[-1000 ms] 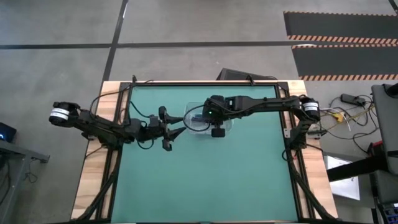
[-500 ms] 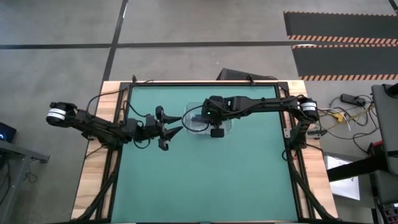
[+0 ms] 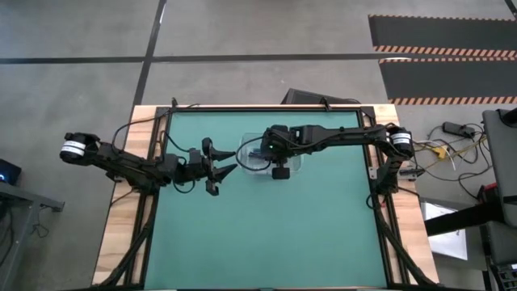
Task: Pick and place USB-C Cables
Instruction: Put the white charger cable into the transparent container
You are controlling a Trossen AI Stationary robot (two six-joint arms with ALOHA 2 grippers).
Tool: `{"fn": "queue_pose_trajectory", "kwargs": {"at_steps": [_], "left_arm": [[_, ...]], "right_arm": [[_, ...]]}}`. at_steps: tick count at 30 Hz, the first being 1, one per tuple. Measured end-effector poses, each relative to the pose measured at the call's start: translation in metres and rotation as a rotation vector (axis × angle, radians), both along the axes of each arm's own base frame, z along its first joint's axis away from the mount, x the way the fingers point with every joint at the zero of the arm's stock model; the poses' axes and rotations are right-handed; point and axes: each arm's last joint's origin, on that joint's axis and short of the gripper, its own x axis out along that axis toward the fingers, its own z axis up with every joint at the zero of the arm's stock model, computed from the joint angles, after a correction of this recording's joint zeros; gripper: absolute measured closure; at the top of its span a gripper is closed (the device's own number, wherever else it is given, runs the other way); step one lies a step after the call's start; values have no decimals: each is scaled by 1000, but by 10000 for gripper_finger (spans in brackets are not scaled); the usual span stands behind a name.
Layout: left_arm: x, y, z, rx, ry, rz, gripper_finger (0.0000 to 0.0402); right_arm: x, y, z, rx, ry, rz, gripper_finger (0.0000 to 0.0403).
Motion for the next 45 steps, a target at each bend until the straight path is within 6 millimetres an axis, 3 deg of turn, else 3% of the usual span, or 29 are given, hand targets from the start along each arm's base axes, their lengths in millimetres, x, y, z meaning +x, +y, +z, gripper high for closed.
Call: {"fn": "queue_pose_trajectory", "kwargs": {"at_steps": [45], "left_arm": [[0, 0, -1, 1, 3, 0, 224]], "right_arm": [[1, -1, -7, 44, -29, 0, 380]]}}
